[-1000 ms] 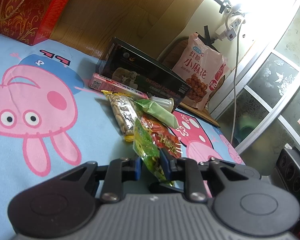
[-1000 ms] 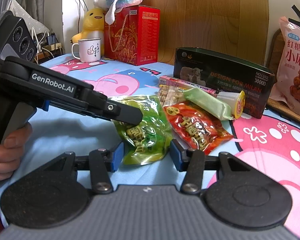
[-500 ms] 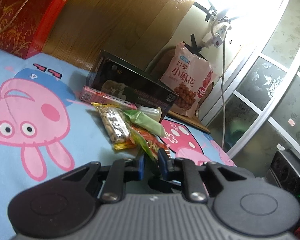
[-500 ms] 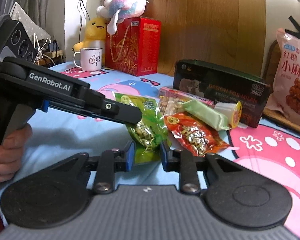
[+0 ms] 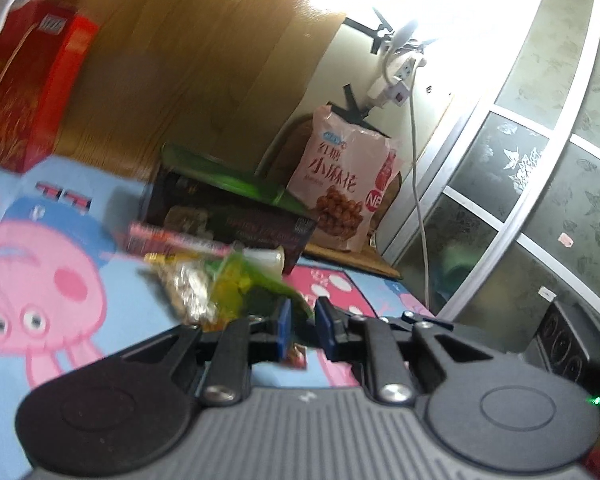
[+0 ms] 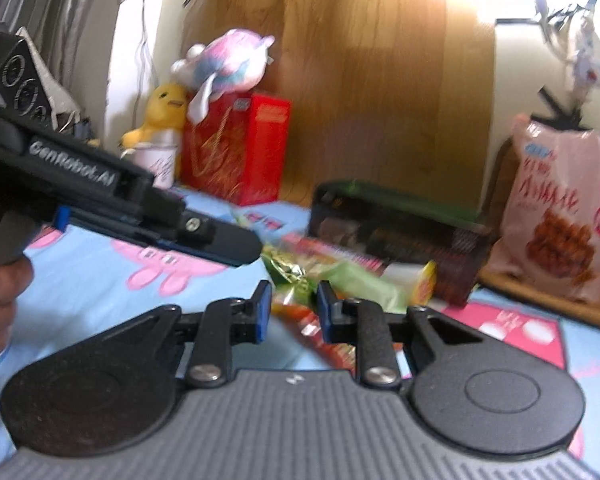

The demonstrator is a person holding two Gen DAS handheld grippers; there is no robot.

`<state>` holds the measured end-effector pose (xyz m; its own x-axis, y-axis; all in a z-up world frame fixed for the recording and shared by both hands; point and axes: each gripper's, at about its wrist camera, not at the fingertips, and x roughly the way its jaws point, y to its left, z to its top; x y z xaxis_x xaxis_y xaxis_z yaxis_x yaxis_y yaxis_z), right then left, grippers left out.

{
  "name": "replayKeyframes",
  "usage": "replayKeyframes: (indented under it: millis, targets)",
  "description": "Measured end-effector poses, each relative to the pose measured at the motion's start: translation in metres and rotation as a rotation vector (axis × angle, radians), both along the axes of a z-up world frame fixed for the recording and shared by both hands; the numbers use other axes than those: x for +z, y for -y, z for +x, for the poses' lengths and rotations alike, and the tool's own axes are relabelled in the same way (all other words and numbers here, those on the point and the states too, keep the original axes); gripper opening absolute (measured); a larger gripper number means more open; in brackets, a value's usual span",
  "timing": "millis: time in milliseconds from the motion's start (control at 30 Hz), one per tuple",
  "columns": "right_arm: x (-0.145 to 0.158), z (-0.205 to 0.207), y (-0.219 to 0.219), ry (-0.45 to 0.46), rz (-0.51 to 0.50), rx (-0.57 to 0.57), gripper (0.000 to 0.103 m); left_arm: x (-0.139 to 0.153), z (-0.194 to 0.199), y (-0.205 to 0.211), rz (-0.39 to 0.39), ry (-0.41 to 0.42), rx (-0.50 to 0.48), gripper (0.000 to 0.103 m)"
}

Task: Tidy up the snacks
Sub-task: 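Carry the green-yellow bag with the left tool into the black tin and open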

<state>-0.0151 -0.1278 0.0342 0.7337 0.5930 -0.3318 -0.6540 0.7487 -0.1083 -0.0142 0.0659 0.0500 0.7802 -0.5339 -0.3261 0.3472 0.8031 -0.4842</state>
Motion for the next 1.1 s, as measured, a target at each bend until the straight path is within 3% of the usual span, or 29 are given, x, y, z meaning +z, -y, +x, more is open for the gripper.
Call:
replayKeyframes:
  millis: [167, 333, 433, 500, 567, 700, 767, 800, 900, 1000, 1100]
  targets:
    - [0.012, 0.026, 0.0, 0.031, 0.015, -0.042, 0.016, 0.015, 0.029, 0.008, 0.022, 0.028, 0.006, 0.015]
    - [0.013, 0.042, 0.003, 0.017, 0.033, -0.054, 0.016, 0.01, 0.049, -0.005, -0.024, -0.028, 0.03, 0.016]
    - [0.007, 0.043, 0.003, -0.002, 0.019, -0.046, 0.016, 0.0, 0.06, -0.016, -0.093, -0.12, 0.013, 0.029]
    - [0.003, 0.038, 0.002, -0.001, 0.006, -0.019, 0.016, -0.003, 0.062, -0.022, -0.135, -0.154, 0.006, 0.05]
    - [0.001, 0.032, -0.002, 0.027, -0.021, 0.009, 0.016, -0.004, 0.061, -0.027, -0.165, -0.166, -0.002, 0.061]
    - [-0.006, 0.018, -0.011, 0.08, -0.1, 0.072, 0.016, -0.003, 0.06, -0.038, -0.232, -0.183, -0.013, 0.071]
    - [-0.01, 0.012, -0.014, 0.104, -0.129, 0.089, 0.016, -0.006, 0.066, -0.036, -0.221, -0.217, -0.005, 0.065]
    - [-0.011, 0.01, -0.014, 0.109, -0.135, 0.094, 0.016, -0.009, 0.07, -0.034, -0.199, -0.239, 0.004, 0.05]
    - [-0.013, 0.008, -0.014, 0.1, -0.136, 0.097, 0.017, -0.021, 0.08, -0.024, -0.124, -0.309, 0.03, 0.019]
    - [-0.015, 0.018, -0.013, 0.058, -0.146, 0.071, 0.03, -0.032, 0.082, -0.026, -0.155, -0.337, 0.027, 0.017]
    - [-0.014, 0.028, -0.009, -0.005, -0.115, 0.07, 0.024, -0.029, 0.078, -0.027, -0.17, -0.321, 0.027, 0.015]
